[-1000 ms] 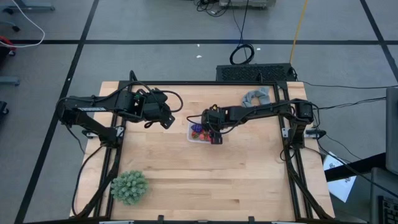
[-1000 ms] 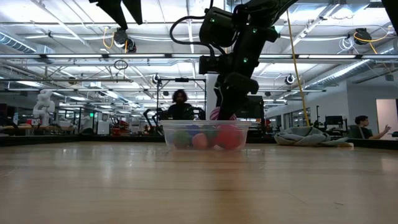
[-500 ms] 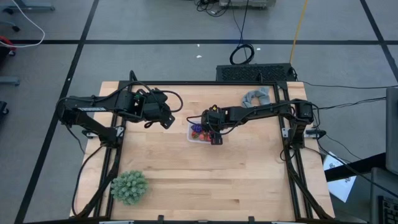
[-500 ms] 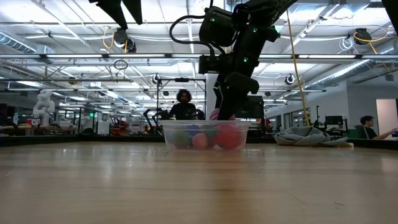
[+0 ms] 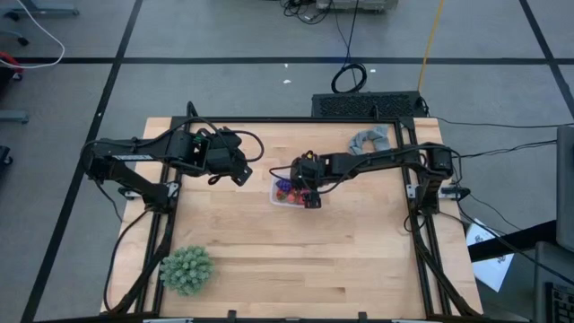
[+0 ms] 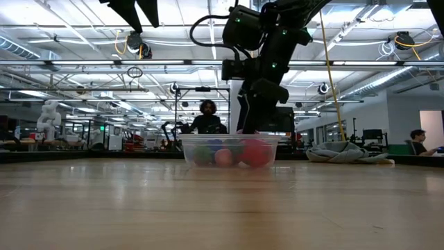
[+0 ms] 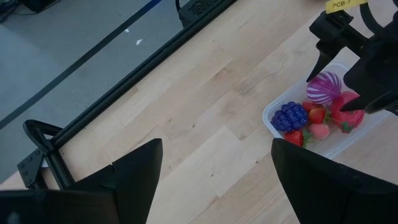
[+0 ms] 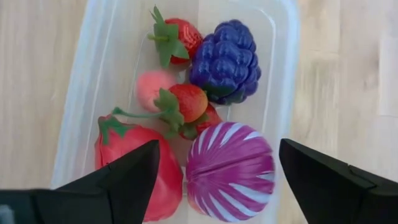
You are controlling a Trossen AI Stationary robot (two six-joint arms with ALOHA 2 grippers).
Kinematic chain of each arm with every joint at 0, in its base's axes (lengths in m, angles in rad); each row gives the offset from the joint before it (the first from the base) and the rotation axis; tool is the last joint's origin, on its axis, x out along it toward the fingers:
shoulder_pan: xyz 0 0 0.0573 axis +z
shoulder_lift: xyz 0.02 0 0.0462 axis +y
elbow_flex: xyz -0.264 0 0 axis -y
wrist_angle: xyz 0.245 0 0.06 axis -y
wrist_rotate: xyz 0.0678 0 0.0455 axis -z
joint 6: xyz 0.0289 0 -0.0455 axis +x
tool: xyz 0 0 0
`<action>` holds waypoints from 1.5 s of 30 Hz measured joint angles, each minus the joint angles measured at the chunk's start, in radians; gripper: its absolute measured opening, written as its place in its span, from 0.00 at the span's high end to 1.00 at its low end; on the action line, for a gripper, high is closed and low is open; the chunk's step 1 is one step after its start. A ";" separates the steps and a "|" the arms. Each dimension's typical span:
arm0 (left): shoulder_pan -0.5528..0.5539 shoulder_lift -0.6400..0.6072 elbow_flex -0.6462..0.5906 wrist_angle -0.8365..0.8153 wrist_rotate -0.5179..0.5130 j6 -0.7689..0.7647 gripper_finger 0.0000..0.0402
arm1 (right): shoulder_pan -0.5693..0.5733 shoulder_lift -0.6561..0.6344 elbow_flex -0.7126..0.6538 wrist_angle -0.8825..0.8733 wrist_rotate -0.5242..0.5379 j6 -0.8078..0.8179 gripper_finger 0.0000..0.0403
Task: Pick and placing Produce into tupperware
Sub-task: Return to Home Position
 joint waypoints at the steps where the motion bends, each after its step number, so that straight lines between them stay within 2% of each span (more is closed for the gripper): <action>1: 0.000 0.000 0.000 0.000 0.000 0.000 0.23 | 0.000 -0.007 0.000 -0.001 0.000 -0.003 0.20; 11: 0.000 0.000 0.000 0.003 -0.008 0.001 0.23 | 0.013 -0.089 0.000 0.012 0.002 -0.008 0.20; 18: 0.001 0.000 0.000 0.003 -0.017 0.000 0.23 | 0.064 -0.226 0.000 -0.055 0.001 0.012 0.20; 30: -0.001 0.000 0.000 0.003 0.010 -0.010 0.23 | 0.150 -0.477 0.000 -0.172 -0.002 0.434 0.20; 38: -0.029 -0.008 0.000 0.018 0.012 -0.001 0.23 | 0.186 -0.589 0.000 -0.217 -0.001 0.426 0.20; 45: -0.081 -0.077 0.000 0.138 0.009 0.078 0.23 | 0.181 -0.629 0.000 -0.174 0.000 0.359 0.20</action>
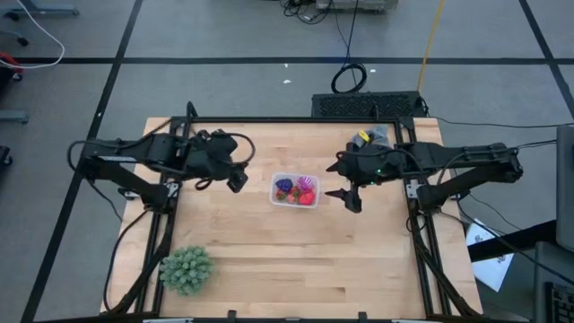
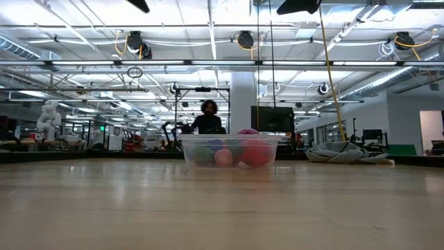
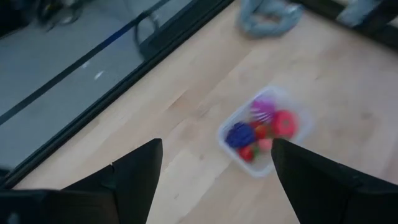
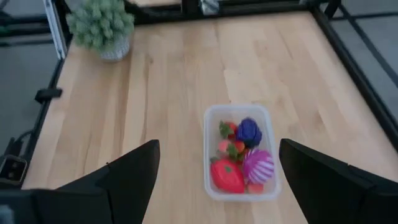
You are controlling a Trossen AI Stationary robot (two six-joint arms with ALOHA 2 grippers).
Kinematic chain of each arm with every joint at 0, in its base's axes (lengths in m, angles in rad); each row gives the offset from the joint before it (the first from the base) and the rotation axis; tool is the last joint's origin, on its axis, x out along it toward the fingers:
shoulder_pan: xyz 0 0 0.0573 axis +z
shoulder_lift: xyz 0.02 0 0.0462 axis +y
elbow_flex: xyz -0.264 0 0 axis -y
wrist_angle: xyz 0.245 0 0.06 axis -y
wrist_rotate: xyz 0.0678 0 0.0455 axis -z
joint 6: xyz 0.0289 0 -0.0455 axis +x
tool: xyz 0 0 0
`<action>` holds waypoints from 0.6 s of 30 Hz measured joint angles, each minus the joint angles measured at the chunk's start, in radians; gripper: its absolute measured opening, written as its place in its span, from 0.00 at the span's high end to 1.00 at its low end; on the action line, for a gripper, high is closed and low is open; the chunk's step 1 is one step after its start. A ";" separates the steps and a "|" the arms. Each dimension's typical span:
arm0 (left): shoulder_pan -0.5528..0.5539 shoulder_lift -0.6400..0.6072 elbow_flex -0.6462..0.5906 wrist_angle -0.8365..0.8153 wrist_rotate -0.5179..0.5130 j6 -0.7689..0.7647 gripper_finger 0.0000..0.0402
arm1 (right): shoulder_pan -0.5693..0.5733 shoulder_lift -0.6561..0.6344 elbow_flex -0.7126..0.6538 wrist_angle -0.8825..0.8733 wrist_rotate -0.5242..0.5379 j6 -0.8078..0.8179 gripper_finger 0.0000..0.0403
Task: Pick and placing Produce into tupperware
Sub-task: Return to Home Position
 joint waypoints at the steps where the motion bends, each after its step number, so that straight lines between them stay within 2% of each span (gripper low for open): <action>1: -0.010 -0.017 0.000 0.016 0.000 0.011 0.23 | -0.003 -0.001 0.000 0.014 0.000 0.000 0.20; 6: -0.062 -0.113 0.000 0.053 -0.013 0.052 0.23 | -0.006 0.001 0.000 0.048 0.002 -0.004 0.20; 10: -0.114 -0.191 0.001 0.046 -0.085 0.051 0.23 | -0.006 0.000 0.000 0.057 0.002 -0.035 0.26; 14: -0.159 -0.252 0.001 0.044 -0.129 0.052 0.23 | -0.007 -0.011 0.000 0.080 0.002 -0.075 0.41; 18: -0.192 -0.291 0.001 0.035 -0.145 0.053 0.23 | -0.007 -0.034 0.000 0.107 0.002 -0.117 0.63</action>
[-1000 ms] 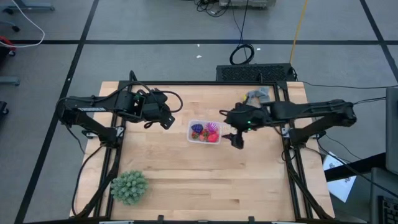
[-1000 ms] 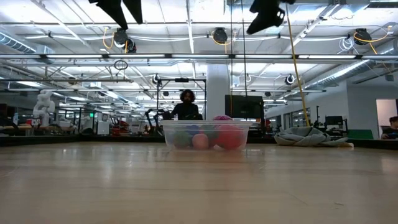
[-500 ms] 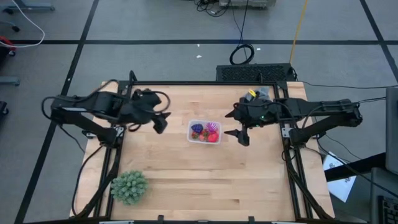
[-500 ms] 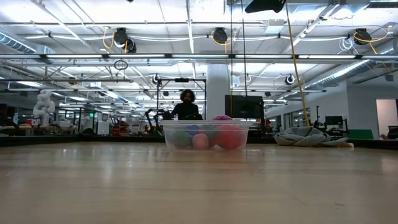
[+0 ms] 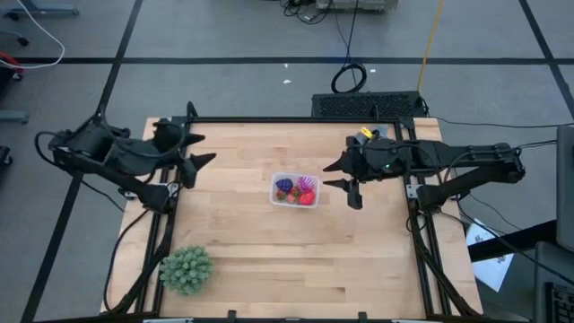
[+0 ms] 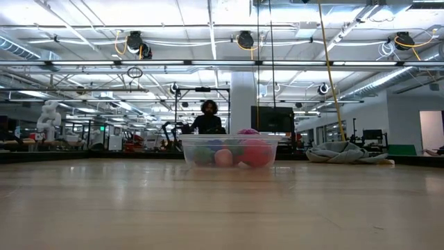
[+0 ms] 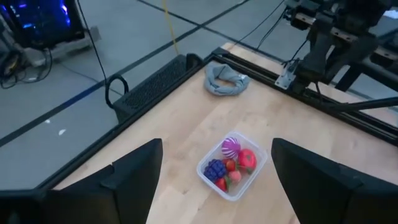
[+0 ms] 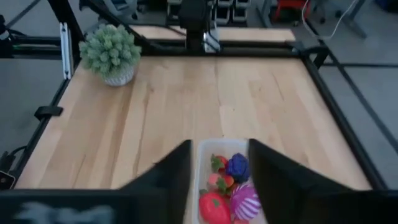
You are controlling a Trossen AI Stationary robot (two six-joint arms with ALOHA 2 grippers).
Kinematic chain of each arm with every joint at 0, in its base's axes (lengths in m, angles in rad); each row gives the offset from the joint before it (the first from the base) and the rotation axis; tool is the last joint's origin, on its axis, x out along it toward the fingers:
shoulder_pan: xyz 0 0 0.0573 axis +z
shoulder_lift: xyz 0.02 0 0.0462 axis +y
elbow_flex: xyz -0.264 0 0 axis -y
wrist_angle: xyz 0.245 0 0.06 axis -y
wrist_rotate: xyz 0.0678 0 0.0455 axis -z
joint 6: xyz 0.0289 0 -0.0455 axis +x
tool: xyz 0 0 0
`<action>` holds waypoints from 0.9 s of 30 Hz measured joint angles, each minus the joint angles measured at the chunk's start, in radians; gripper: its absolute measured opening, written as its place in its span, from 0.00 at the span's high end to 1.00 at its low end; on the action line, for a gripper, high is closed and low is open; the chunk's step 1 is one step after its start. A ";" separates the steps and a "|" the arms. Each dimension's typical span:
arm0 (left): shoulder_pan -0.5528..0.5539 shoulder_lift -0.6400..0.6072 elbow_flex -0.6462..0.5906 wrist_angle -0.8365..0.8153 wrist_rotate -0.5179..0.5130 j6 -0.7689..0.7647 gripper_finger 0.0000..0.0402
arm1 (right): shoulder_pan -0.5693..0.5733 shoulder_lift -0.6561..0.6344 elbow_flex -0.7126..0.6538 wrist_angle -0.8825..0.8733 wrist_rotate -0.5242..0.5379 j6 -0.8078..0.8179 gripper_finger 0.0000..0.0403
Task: Pick and placing Produce into tupperware
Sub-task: Return to Home Position
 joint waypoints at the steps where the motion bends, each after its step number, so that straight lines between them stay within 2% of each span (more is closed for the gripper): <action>1: -0.007 -0.010 0.000 -0.006 -0.008 -0.001 0.23 | 0.000 -0.010 0.000 0.002 0.000 -0.007 0.70; 4: -0.028 -0.039 0.000 -0.027 -0.034 -0.021 0.23 | 0.000 -0.050 0.000 0.002 0.000 -0.020 0.89; 6: -0.041 -0.060 0.000 -0.040 -0.053 -0.033 0.23 | 0.000 -0.080 0.000 0.002 0.000 -0.022 0.97; 14: -0.111 -0.140 0.000 -0.152 -0.117 -0.105 0.23 | 0.000 -0.240 0.000 -0.030 0.000 -0.010 0.99; 21: -0.190 -0.178 -0.007 -0.233 -0.266 -0.173 0.23 | 0.000 -0.382 0.000 -0.152 0.000 -0.018 0.98; 24: -0.224 -0.199 -0.056 -0.233 -0.298 -0.151 0.23 | 0.000 -0.426 0.000 -0.194 -0.002 -0.008 0.98; 27: -0.261 -0.244 -0.147 -0.232 -0.374 -0.177 0.23 | 0.000 -0.461 0.000 -0.222 -0.003 -0.006 0.98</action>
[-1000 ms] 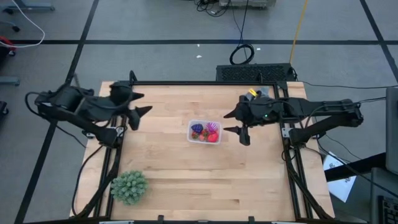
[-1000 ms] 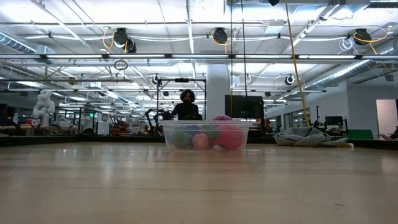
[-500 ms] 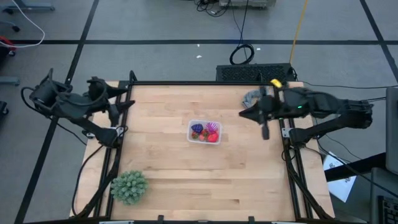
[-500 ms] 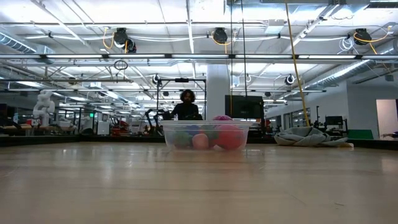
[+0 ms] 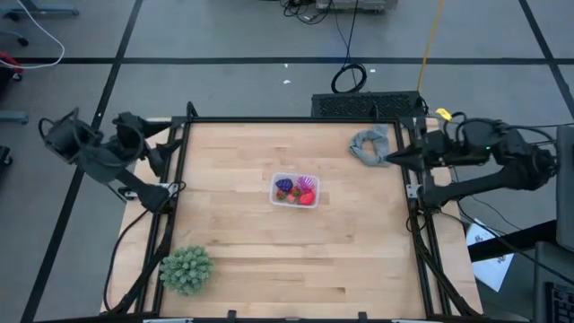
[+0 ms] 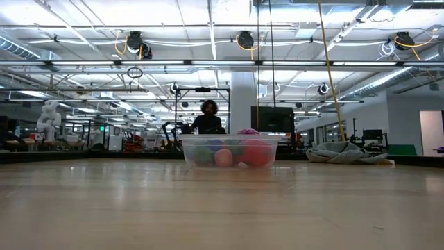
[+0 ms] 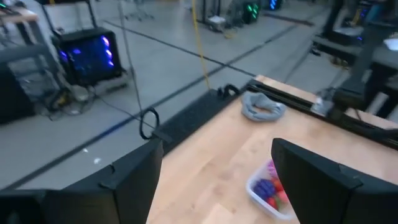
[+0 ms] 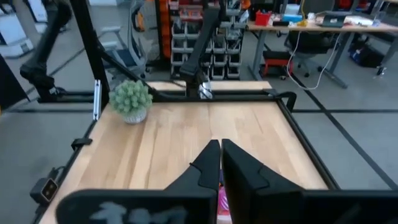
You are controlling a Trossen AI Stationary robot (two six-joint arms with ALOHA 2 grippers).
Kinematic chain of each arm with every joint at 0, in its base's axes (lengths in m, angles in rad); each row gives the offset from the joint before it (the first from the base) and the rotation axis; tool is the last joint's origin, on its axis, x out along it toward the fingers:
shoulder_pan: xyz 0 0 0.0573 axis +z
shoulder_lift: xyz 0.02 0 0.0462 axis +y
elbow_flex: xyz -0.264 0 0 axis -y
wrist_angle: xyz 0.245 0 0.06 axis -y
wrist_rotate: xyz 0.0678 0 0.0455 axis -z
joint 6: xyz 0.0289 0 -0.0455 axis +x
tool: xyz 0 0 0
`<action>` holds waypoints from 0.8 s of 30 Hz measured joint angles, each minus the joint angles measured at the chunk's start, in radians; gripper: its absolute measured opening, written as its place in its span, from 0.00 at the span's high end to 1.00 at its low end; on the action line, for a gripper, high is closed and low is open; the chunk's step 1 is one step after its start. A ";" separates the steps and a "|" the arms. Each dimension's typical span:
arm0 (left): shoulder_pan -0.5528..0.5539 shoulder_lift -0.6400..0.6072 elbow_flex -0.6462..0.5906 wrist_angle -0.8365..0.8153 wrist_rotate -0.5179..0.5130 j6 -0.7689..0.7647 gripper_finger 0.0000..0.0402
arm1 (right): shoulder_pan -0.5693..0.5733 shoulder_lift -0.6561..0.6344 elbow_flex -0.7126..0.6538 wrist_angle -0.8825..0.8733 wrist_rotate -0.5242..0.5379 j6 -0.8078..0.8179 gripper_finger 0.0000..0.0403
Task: Pick and placing Produce into tupperware
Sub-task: Return to Home Position
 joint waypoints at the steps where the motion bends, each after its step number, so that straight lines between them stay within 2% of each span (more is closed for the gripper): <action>1: -0.013 -0.021 -0.035 0.002 -0.030 -0.019 0.23 | 0.000 -0.009 0.000 0.003 0.000 0.002 0.98; 5: -0.072 -0.134 -0.178 0.003 -0.123 -0.103 0.23 | 0.000 -0.028 0.000 0.004 0.000 0.011 0.98; 9: -0.125 -0.273 -0.309 0.010 -0.148 -0.170 0.23 | 0.000 -0.030 0.000 0.004 0.000 0.011 0.98; 13: -0.157 -0.390 -0.408 0.041 -0.165 -0.159 0.23 | 0.000 -0.023 0.000 0.002 -0.001 0.011 0.98; 18: -0.160 -0.465 -0.454 0.039 -0.137 -0.148 0.23 | 0.000 -0.023 0.000 -0.011 -0.001 0.014 0.98; 24: -0.160 -0.470 -0.455 0.077 -0.101 -0.162 0.23 | 0.000 -0.023 0.000 -0.011 -0.001 0.015 0.98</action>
